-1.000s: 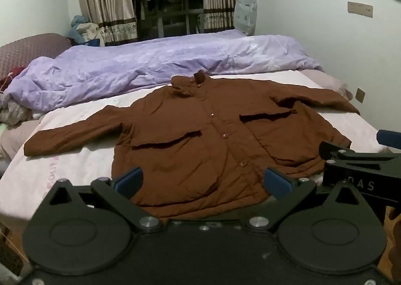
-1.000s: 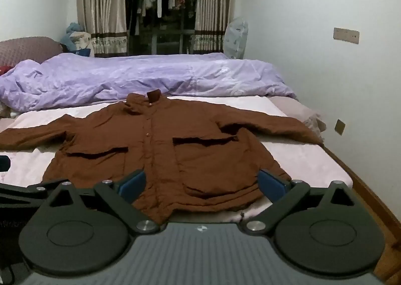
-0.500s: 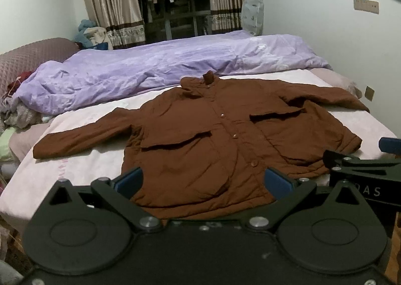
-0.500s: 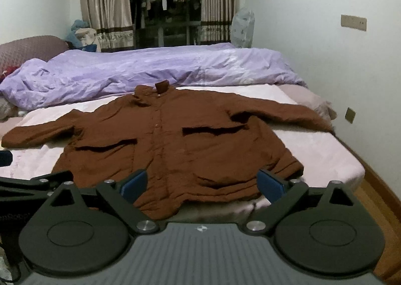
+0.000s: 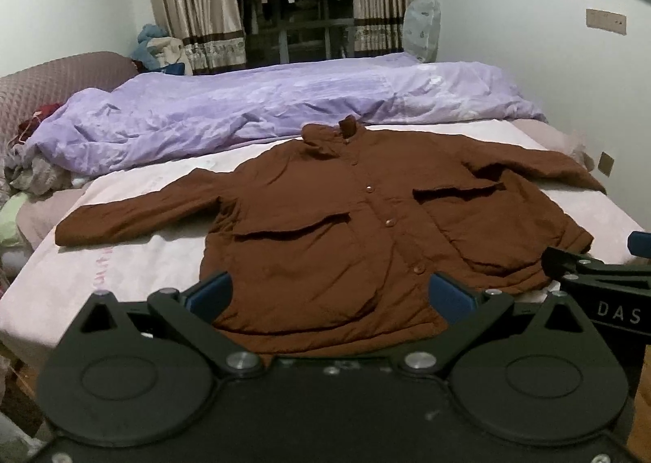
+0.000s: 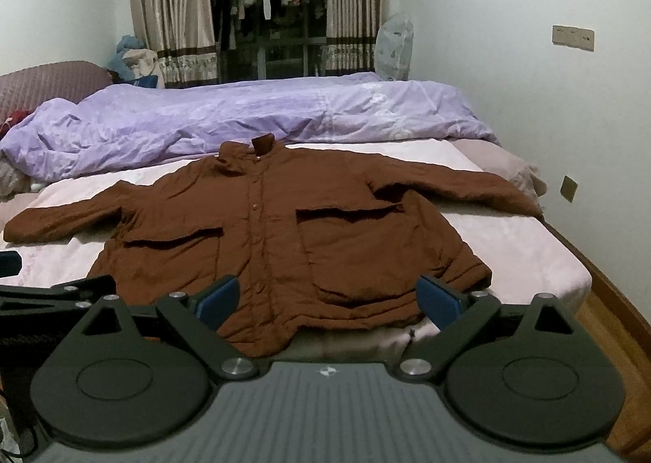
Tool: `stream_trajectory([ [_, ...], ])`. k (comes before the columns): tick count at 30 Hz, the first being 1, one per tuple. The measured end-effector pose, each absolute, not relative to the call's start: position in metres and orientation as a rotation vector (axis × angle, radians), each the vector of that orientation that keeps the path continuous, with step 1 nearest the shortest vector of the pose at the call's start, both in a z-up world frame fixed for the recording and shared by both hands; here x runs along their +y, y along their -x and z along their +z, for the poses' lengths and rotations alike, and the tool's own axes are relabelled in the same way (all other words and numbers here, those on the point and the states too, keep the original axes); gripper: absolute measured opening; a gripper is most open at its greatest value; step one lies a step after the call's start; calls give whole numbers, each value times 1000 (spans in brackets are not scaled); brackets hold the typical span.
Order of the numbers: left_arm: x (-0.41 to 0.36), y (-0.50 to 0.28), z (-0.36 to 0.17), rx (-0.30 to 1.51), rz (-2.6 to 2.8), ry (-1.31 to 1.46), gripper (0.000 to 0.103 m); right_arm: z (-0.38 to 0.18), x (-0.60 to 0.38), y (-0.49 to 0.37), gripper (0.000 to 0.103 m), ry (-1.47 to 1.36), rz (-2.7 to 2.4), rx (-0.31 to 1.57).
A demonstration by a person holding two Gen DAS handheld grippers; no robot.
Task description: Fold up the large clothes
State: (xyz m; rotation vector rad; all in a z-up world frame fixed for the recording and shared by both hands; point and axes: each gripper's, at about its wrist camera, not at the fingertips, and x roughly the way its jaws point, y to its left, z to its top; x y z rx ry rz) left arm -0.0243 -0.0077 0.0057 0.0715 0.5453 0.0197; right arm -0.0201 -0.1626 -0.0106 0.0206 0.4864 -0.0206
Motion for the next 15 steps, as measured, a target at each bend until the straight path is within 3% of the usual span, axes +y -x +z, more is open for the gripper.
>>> stream_trajectory([
  [15,-5,22,4,559,-17,-38,103,-15,-166,19,103,-33,-32,498],
])
